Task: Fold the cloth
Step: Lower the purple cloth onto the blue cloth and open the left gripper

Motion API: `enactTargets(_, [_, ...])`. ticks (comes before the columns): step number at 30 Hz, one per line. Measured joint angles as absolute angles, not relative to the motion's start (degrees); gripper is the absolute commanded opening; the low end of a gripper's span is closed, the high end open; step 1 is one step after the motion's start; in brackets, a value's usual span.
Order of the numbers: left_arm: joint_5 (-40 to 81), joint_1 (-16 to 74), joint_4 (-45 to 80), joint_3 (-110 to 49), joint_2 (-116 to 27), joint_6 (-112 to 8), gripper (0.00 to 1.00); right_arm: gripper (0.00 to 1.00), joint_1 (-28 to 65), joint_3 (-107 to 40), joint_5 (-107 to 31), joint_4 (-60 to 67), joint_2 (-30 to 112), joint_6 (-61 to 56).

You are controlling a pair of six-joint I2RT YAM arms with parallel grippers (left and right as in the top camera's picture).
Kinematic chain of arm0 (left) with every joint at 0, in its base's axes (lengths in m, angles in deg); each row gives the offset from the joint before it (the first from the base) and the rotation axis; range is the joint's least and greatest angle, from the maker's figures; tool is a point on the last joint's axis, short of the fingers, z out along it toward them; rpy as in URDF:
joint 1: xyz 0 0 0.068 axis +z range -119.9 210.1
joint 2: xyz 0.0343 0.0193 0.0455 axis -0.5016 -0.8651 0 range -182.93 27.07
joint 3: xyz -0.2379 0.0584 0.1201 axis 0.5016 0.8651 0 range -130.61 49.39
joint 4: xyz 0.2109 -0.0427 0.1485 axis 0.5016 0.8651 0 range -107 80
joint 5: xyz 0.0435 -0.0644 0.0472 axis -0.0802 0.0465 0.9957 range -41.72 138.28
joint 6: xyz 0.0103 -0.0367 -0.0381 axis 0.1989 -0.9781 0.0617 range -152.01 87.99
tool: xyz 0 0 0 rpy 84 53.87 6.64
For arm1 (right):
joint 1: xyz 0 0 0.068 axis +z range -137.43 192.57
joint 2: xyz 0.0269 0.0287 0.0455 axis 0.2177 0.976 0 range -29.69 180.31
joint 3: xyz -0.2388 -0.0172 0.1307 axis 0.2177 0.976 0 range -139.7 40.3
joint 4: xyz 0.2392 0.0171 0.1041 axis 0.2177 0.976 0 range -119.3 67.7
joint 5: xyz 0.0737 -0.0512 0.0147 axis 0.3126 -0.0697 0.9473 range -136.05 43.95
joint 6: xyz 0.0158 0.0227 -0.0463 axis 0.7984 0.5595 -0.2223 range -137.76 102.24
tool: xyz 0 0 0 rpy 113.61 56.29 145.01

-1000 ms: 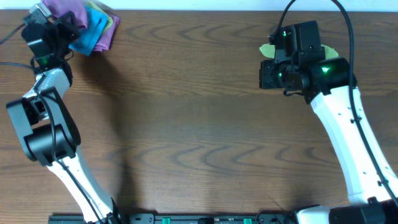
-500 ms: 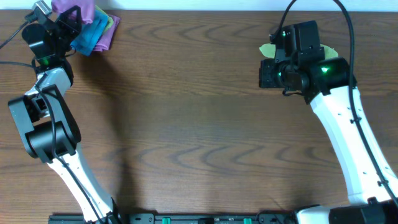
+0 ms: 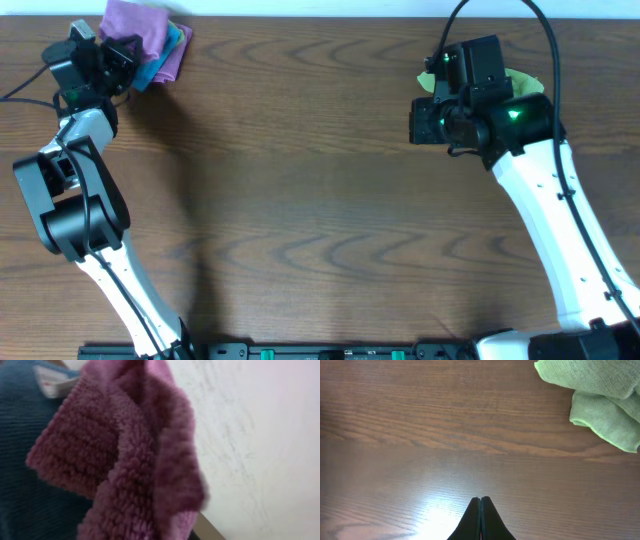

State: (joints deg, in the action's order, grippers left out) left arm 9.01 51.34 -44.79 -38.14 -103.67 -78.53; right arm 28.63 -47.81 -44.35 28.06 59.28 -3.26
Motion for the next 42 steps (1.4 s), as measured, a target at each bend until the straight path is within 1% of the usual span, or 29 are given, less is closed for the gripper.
enactTargets(1, [9.0, 51.3, -44.4, -38.1, -103.7, -78.5, 0.07, 0.02, 28.7, -47.8, -44.4, 28.1, 59.3, -3.3])
enactTargets(2, [9.0, 51.3, -44.2, -38.1, -103.7, -78.6, 0.11, 0.01, 28.9, -47.8, -44.4, 28.1, 59.3, -3.3])
enactTargets(3, [9.0, 51.3, -44.2, -38.1, -103.7, -78.4, 0.32, 0.01, 29.0, -47.8, -44.4, 28.1, 59.3, -3.3])
enactTargets(4, [9.0, 51.3, -44.2, -38.1, -103.7, -78.5, 0.45, 0.01, 29.2, -47.8, -44.4, 28.1, 59.3, -3.2])
enactTargets(5, [9.0, 51.4, -44.2, -38.1, -103.7, -78.6, 0.46, 0.02, 29.3, -47.8, -44.4, 28.1, 59.3, -3.2])
enactTargets(6, [9.0, 51.4, -44.1, -38.1, -103.7, -78.6, 0.53, 0.01, 29.4, -47.8, -44.4, 28.1, 59.3, -3.2])
enactTargets(7, [9.0, 51.4, -44.2, -38.1, -103.7, -78.4, 0.67, 0.01, 29.4, -47.8, -44.4, 28.1, 59.3, -3.1])
enactTargets(8, [8.9, 51.5, -44.2, -38.1, -103.7, -78.5, 0.88, 0.02, 29.5, -47.8, -44.4, 28.1, 59.3, -3.1])
enactTargets(9, [8.8, 51.6, -44.2, -38.2, -103.7, -78.4, 0.98, 0.01, 29.5, -47.8, -44.4, 28.1, 59.3, -3.1])
enactTargets(10, [8.7, 51.7, -44.2, -38.2, -103.7, -78.5, 0.95, 0.01, 29.5, -47.8, -44.4, 28.1, 59.3, -3.1])
enactTargets(19, [5.9, 54.6, -44.2, -38.2, -103.7, -79.9, 0.95, 0.01, 29.7, -47.8, -44.4, 28.1, 59.3, -2.9])
enactTargets(32, [-5.8, 55.9, -44.2, -38.2, -103.7, -84.4, 0.95, 0.01, 29.8, -47.8, -44.4, 28.1, 59.3, -2.3])
enactTargets(37, [-8.3, 56.4, -43.9, -38.2, -103.7, -85.3, 0.96, 0.01, 31.6, -47.8, -44.5, 28.1, 59.3, -2.3])
enactTargets(42, [-10.0, 58.2, -40.8, -38.2, -103.7, -86.1, 0.95, 0.01, 32.4, -47.8, -44.5, 28.1, 59.3, -2.3])
